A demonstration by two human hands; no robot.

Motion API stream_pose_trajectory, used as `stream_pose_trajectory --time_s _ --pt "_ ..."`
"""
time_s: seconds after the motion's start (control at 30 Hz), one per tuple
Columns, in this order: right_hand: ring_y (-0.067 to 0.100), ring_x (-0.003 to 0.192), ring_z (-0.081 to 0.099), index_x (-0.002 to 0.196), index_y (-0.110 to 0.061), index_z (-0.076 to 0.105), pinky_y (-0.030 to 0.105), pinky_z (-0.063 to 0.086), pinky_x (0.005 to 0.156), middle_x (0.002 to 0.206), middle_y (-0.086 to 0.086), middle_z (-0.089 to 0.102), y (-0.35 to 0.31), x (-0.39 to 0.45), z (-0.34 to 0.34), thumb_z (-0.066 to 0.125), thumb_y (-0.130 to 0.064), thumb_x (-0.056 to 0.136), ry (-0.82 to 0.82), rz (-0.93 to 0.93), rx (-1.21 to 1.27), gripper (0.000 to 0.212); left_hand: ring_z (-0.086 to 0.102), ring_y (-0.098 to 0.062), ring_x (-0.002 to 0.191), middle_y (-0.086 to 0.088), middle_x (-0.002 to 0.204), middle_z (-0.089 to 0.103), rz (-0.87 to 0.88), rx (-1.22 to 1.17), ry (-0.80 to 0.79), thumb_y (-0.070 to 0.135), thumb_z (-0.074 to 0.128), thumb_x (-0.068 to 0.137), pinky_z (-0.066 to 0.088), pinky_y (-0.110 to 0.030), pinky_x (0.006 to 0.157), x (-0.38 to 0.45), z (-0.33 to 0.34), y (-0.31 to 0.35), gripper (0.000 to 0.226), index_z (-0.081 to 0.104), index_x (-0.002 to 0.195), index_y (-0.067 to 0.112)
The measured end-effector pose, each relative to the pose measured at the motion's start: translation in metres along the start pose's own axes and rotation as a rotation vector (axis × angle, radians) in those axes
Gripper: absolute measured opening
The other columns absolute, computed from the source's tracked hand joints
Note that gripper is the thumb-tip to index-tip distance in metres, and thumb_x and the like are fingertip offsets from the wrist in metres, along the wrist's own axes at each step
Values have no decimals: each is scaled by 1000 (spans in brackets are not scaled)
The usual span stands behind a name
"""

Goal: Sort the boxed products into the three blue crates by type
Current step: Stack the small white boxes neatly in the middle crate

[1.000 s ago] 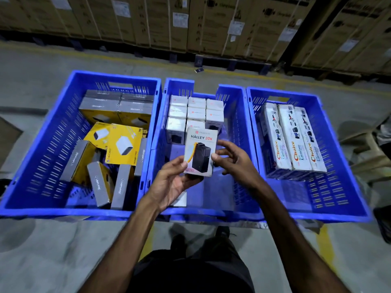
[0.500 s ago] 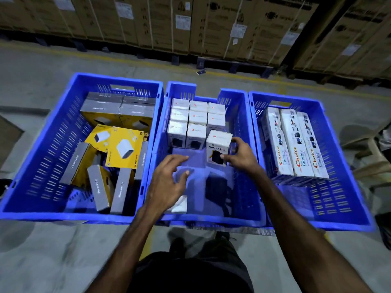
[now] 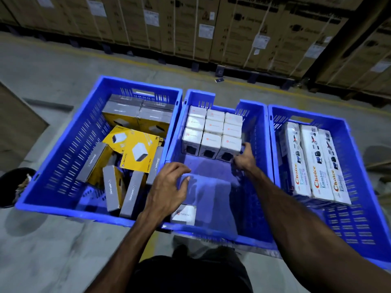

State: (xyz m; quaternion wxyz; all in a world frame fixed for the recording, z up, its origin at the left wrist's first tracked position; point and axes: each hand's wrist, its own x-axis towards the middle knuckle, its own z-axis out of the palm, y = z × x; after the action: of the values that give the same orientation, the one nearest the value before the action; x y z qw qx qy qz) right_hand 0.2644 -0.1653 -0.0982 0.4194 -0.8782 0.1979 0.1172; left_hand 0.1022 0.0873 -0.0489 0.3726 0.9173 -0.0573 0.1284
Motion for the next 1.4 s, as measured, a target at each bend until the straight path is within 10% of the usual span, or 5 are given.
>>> stream_pose_trajectory --time_s 0.17,0.67,0.8,0.97,1.4 --pt "35 106 63 133 -7 54 36 49 86 123 19 66 -3 6 1 76 -17 90 60 123 10 50 62 -15 107 2 110 69 -8 24 -13 11 73 94 47 -22 93 0 1 0 15 75 108 13" --pt "20 44 45 65 -17 43 24 37 41 62 10 50 31 -6 42 73 -27 77 -36 223 -43 34 64 -14 107 1 114 67 -90 -52 1 5 70 94 55 -34 94 0 -2 0 19 75 111 12" --pt "21 54 57 87 -18 60 29 51 49 75 8 58 33 -34 47 80 -19 83 -309 17 -72 21 66 -14 101 1 110 69 -104 -111 44 -3 65 93 55 -29 90 2 -4 -1 23 75 109 11" --pt "26 122 60 155 -19 41 32 48 102 141 9 56 5 -108 50 90 -35 79 -835 -489 -506 92 67 -11 94 1 104 71 -142 -154 81 -3 64 94 51 -16 85 4 -7 -2 21 76 105 11" --pt "36 127 55 157 -23 34 45 49 97 144 13 50 -6 -139 48 81 -45 84 -804 -791 -779 89 63 -6 89 -1 101 72 -153 -138 116 2 68 95 44 -4 83 4 -7 1 14 77 104 9"
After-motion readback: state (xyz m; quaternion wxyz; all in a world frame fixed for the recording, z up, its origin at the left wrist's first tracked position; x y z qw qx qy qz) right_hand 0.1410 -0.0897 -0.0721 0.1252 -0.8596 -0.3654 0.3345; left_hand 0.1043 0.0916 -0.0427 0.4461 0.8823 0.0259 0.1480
